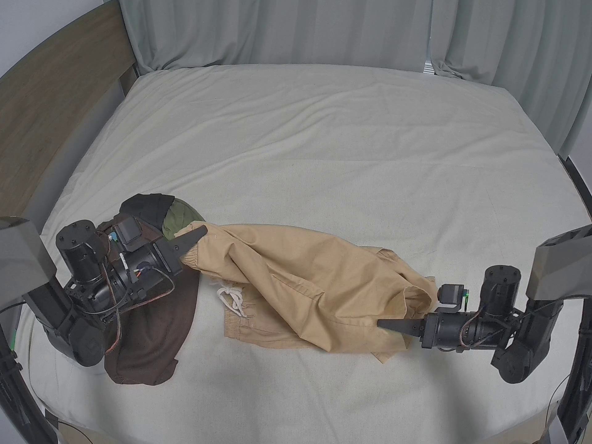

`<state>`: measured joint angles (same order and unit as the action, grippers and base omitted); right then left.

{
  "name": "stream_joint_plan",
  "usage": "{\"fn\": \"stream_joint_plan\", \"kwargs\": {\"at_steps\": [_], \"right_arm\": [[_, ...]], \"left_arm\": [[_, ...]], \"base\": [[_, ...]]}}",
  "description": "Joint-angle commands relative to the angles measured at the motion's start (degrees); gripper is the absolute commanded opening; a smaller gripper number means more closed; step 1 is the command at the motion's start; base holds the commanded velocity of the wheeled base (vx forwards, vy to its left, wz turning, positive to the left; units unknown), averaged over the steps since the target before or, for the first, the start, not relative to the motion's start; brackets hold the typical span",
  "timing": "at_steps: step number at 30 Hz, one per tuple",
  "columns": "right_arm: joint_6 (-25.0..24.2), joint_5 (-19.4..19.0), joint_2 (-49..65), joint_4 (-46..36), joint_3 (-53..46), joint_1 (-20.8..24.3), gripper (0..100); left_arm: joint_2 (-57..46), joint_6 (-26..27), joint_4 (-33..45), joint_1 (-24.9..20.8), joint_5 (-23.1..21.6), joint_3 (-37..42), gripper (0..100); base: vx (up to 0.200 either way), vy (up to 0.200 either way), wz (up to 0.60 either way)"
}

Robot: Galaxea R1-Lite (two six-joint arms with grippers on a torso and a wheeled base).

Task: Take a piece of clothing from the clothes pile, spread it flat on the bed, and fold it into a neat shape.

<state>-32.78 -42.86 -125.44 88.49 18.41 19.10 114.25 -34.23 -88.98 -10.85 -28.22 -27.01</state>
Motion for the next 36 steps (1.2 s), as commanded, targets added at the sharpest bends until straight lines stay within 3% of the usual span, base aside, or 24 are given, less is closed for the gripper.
{"fn": "stream_joint_plan", "kwargs": {"at_steps": [1, 6, 9, 14, 17, 28, 36], "right_arm": [[-0.09, -0.2, 8.46, 0.01, -3.2, -0.12, 0], [0.44, -0.2, 12.41, 0.01, -5.84, -0.82, 0], [0.61, -0.2, 15.49, -0.16, -5.93, -0.73, 0], [0.61, -0.12, 15.67, -0.16, -4.35, -0.56, 0], [0.88, -0.03, 15.84, -0.16, -3.91, -0.65, 0], [0.79, -0.03, 15.84, -0.25, -0.83, -2.4, 0], [0.61, -0.03, 15.93, -0.16, -0.39, -2.67, 0]], "left_arm": [[-0.96, -0.05, -0.14, 0.04, -0.08, -1.64, 0], [-1.75, 0.13, -0.14, -0.14, -0.17, -1.55, 0], [-2.54, 0.31, -0.14, 0.21, -3.33, -0.85, 0], [-4.04, 1.1, -0.14, 0.57, -4.91, -0.85, 0], [-4.74, 1.71, -0.05, 3.29, -5.53, -1.64, 0], [-8.52, 1.71, -0.05, 3.55, -10.19, -0.32, 0], [-9.13, 1.71, 0.03, 4.35, -10.89, -0.5, 0]], "base": [[0.0, 0.0, 0.0], [0.0, 0.0, 0.0], [0.0, 0.0, 0.0], [0.0, 0.0, 0.0], [0.0, 0.0, 0.0], [0.0, 0.0, 0.0], [0.0, 0.0, 0.0]]}}
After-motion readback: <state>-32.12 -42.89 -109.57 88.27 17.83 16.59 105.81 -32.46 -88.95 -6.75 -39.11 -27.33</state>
